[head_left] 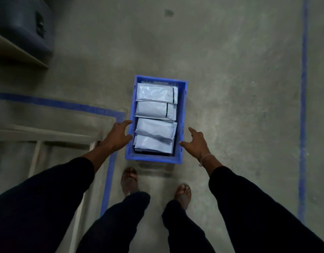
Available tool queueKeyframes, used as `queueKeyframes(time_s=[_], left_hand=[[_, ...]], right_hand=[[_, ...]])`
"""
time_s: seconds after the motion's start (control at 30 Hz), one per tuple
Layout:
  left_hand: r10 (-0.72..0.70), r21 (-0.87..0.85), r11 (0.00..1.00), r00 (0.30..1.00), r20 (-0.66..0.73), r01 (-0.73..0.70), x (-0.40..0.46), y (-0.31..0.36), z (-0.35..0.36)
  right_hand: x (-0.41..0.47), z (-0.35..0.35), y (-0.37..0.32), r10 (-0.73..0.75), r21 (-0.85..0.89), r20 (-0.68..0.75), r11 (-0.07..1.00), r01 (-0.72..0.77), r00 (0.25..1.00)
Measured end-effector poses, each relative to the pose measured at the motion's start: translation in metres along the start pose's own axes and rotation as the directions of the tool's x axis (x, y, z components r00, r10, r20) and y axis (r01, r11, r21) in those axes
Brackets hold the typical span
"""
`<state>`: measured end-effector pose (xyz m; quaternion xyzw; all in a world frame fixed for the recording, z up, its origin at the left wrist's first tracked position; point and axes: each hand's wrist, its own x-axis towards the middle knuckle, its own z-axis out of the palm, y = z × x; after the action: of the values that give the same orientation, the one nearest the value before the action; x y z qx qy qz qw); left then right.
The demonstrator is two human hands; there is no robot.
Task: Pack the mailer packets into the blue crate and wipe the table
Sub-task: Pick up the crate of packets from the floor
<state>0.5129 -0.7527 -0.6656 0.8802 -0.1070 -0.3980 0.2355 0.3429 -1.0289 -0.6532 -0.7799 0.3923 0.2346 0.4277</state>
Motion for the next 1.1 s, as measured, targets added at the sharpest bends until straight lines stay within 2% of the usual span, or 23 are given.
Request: queueKeyframes(time_s=[0.13, 0.33, 0.5, 0.67, 0.83, 1.1], left_hand=[[0.002, -0.042, 0.999, 1.000, -0.015, -0.002, 0.078, -0.042, 0.034], [0.017, -0.051, 0.999, 1.000, 0.009, -0.017, 0.161, -0.071, 0.074], [0.024, -0.150, 0.988, 0.996, -0.087, -0.037, 0.196, -0.080, 0.083], [0.031, -0.178, 0.983, 0.992, -0.121, -0.052, 0.203, -0.080, 0.083], [0.101, -0.251, 0.961, 0.991, -0.085, -0.119, 0.189, -0.077, 0.072], [0.173, -0.222, 0.958, 0.983, -0.058, -0.182, 0.123, -0.044, 0.025]], right_hand=[[0.080, 0.032, 0.024, 0.007, -0.028, -0.001, 1.000, -0.007, 1.000], [0.168, 0.064, 0.043, -0.078, -0.102, -0.023, 0.992, 0.075, 0.997], [0.205, 0.072, 0.041, -0.083, -0.088, -0.063, 0.993, 0.078, 0.995], [0.216, 0.077, 0.040, -0.079, -0.088, -0.108, 0.994, 0.070, 0.991], [0.212, 0.071, 0.037, -0.064, -0.048, -0.132, 0.997, 0.058, 0.989], [0.143, 0.012, 0.001, -0.083, -0.060, -0.120, 0.995, 0.076, 0.989]])
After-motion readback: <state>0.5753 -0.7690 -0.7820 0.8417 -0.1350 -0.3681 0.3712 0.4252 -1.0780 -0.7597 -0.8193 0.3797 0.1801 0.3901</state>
